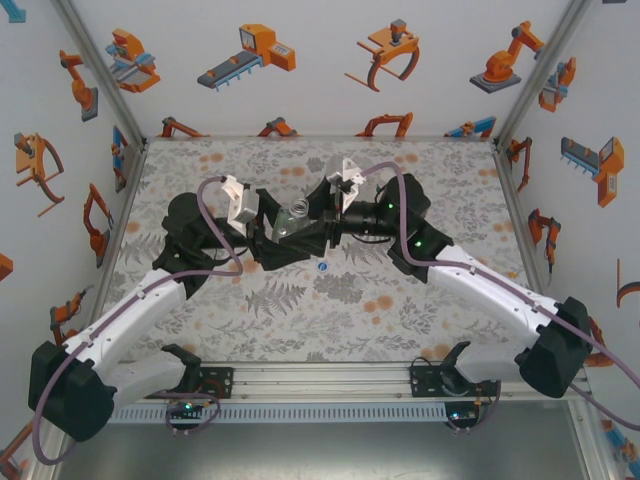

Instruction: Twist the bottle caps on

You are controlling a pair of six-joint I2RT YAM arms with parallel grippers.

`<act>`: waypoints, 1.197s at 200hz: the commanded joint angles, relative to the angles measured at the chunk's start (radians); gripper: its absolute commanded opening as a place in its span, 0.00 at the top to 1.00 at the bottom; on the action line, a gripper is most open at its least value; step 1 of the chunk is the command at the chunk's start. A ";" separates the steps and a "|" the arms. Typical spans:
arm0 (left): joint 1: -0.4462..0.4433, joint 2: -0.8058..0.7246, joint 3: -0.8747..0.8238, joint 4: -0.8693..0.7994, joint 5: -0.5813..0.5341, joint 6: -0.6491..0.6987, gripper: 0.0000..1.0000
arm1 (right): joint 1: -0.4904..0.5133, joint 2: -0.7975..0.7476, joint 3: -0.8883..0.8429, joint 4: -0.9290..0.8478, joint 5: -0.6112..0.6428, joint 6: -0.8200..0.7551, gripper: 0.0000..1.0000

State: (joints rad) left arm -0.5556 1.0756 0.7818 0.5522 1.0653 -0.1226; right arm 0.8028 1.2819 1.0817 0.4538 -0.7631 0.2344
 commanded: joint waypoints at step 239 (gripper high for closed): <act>-0.006 -0.096 0.166 -0.535 -0.040 0.326 1.00 | 0.006 -0.269 -0.117 -0.934 0.879 0.160 0.46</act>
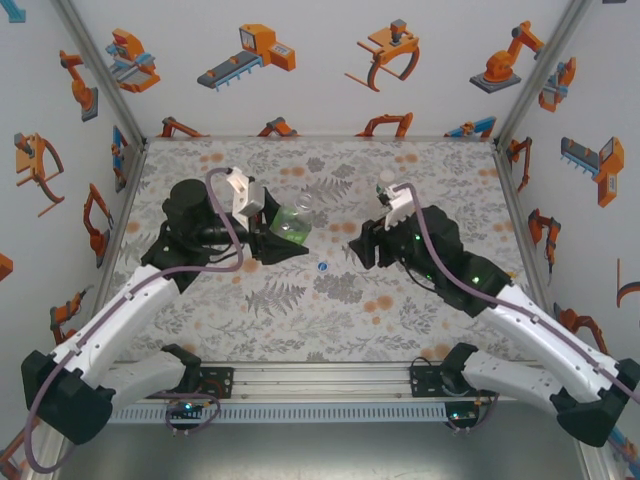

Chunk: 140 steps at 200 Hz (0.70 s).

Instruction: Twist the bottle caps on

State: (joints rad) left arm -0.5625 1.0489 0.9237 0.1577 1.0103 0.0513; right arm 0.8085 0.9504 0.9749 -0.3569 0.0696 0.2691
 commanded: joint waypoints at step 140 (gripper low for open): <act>-0.005 -0.182 -0.091 -0.138 -0.280 0.254 0.96 | -0.091 0.463 -0.076 -0.118 -0.010 0.310 0.48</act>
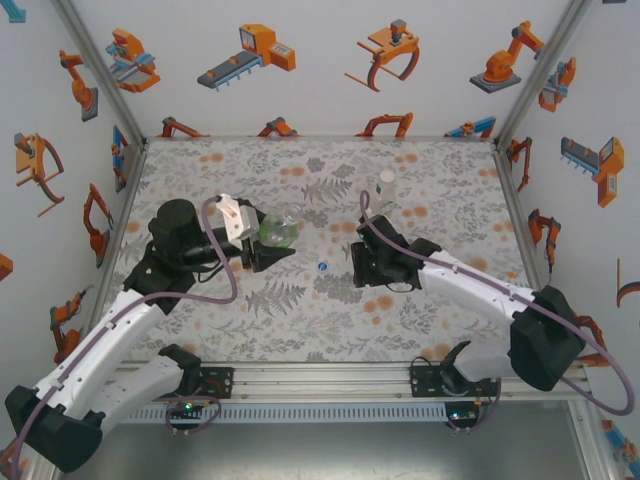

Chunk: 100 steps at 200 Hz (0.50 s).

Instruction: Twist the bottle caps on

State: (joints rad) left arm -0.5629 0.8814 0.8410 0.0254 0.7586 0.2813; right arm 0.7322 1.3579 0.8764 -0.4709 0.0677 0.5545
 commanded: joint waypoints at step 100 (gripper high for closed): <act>-0.003 -0.022 -0.025 0.017 -0.068 0.004 0.96 | -0.013 0.214 0.117 -0.008 0.080 0.025 0.53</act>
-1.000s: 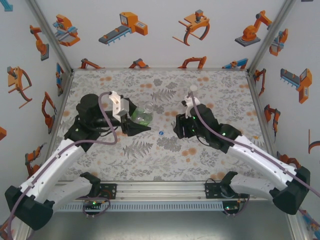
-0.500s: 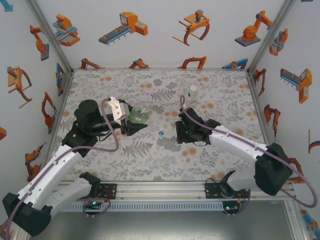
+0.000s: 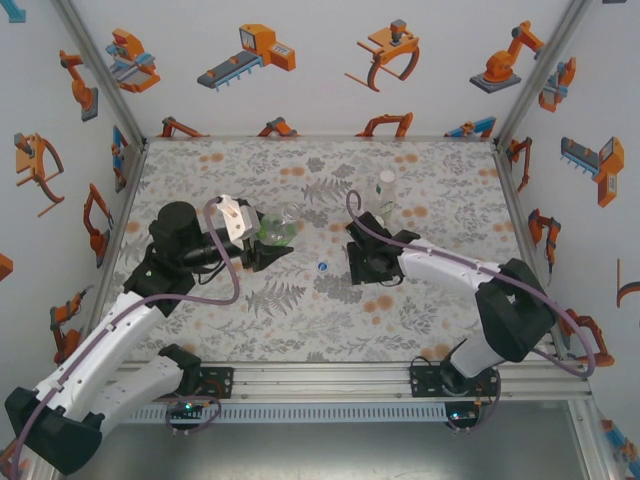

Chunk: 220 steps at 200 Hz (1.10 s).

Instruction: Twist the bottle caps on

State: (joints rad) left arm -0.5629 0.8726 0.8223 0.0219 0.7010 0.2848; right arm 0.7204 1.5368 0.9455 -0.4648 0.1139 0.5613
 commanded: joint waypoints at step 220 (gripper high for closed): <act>-0.005 -0.015 -0.015 0.034 -0.039 -0.006 0.97 | 0.016 0.176 0.060 0.011 0.013 0.029 0.58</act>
State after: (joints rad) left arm -0.5629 0.8597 0.8093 0.0296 0.6510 0.2844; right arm 0.7319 1.6955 1.0126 -0.4553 0.1314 0.5762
